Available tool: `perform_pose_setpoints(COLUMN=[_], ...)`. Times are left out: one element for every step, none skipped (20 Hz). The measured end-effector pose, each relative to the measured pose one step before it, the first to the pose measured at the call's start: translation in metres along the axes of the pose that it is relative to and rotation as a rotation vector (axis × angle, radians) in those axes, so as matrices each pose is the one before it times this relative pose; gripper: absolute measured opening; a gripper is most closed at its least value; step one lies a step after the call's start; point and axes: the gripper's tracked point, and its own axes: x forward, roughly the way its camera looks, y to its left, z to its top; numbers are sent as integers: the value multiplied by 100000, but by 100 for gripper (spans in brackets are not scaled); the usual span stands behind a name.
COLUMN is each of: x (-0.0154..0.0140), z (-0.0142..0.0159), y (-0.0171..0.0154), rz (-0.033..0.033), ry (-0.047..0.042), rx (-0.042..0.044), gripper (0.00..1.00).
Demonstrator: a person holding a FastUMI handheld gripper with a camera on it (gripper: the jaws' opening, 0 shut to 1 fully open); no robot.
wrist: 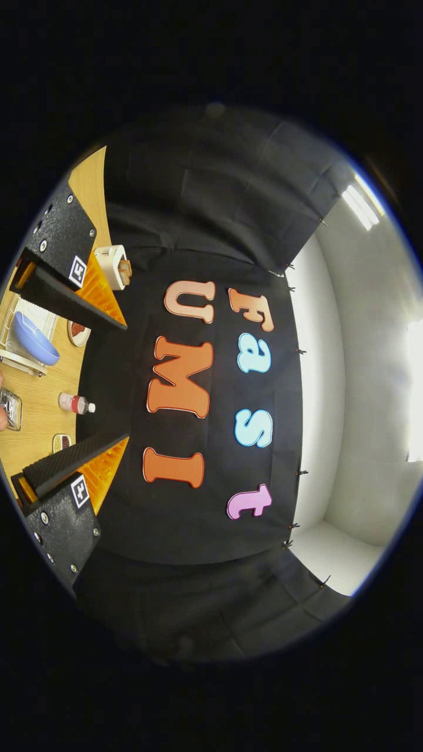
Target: Take the plate from the dish rack, then take the spoon from the basket and place it into the plate.
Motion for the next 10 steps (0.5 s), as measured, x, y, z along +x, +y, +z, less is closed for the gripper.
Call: perform_pose_setpoints(x=[-77, -17, 25, -75, 15, -10, -38, -23, -47, -49], z=[12, -128, 0, -63, -45, 15, 64, -94, -29, -15], y=[-27, -14, 44, 76, 128, -2, 64, -15, 44, 85], rz=[-6, -6, 86, 127, 64, 168, 70, 81, 23, 122], ry=[156, 280, 207, 232, 153, 118, 70, 21, 58, 126], rx=[18, 55, 151, 212, 112, 41, -114, -144, -116, 70], gripper=[99, 99, 99, 99, 99, 99, 99, 99, 99, 99])
